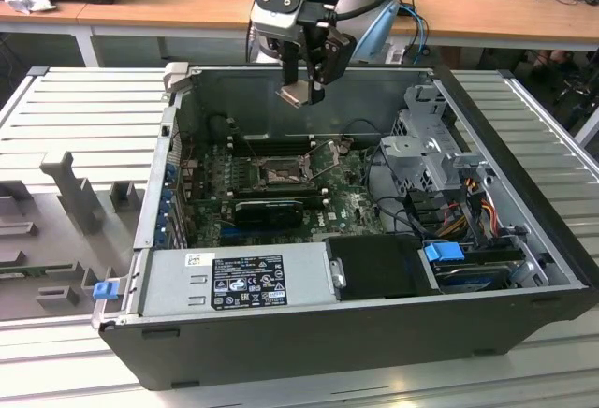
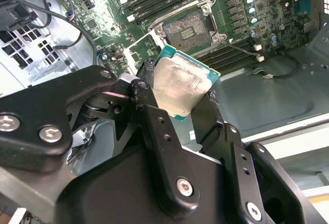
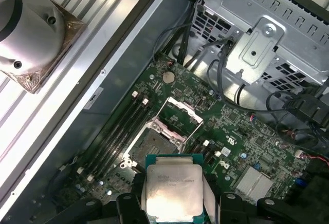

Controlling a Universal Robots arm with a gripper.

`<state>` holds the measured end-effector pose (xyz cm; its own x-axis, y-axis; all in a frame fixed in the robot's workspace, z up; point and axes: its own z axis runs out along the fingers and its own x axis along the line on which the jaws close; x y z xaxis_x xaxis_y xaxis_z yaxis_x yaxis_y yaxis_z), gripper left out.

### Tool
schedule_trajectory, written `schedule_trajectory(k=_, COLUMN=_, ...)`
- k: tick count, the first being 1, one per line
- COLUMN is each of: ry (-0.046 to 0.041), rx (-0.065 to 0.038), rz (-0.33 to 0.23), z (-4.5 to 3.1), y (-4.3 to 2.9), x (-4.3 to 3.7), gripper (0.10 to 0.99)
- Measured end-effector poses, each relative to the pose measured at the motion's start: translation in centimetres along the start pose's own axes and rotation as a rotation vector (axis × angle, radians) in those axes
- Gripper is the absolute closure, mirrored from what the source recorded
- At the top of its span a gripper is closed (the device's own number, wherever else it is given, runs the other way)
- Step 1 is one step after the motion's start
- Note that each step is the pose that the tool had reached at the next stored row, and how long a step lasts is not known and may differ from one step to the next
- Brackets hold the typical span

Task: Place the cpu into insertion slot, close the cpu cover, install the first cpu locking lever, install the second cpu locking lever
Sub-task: 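Place the cpu into insertion slot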

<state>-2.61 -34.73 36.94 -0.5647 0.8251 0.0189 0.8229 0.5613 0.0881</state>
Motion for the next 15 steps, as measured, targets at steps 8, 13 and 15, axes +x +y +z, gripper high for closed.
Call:
schedule_trajectory(k=8, ry=-0.0032, rx=-0.001, rz=0.037, z=0.01, y=0.0, x=0.0, gripper=0.557)
schedule_trajectory(k=13, ry=-0.006, rx=-0.001, rz=0.068, z=0.02, y=0.0, x=0.0, gripper=0.557)
schedule_trajectory(k=15, ry=-0.0097, rx=-0.002, rz=0.11, z=0.1, y=-0.01, x=0.0, gripper=0.557)
